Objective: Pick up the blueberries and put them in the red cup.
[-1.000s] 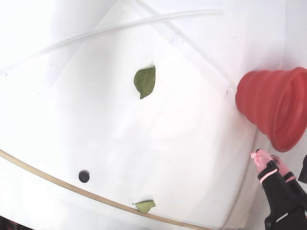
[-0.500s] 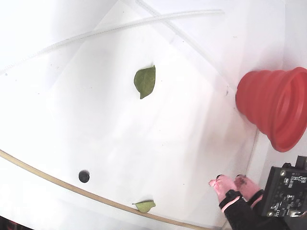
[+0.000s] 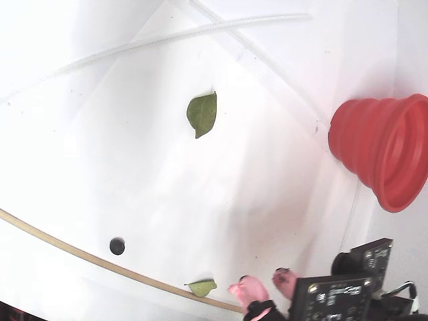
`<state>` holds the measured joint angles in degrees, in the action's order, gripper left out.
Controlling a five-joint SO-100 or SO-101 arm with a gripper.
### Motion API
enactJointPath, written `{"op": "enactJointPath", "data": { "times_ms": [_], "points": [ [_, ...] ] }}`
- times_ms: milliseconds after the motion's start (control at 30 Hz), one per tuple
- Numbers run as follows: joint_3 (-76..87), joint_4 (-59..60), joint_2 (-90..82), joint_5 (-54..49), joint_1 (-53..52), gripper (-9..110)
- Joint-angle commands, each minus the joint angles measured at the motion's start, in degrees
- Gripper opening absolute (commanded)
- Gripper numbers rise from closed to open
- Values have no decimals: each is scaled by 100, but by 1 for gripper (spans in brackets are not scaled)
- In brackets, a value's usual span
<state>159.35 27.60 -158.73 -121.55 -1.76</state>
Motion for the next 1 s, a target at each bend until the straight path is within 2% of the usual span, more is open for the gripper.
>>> {"op": "enactJointPath", "data": {
  "times_ms": [0,767,967],
  "points": [
    [220,9,-413,-79,167,17],
    [870,-650,492,-97,457,18],
    [896,-1248,1274,-176,475,18]
  ]
}}
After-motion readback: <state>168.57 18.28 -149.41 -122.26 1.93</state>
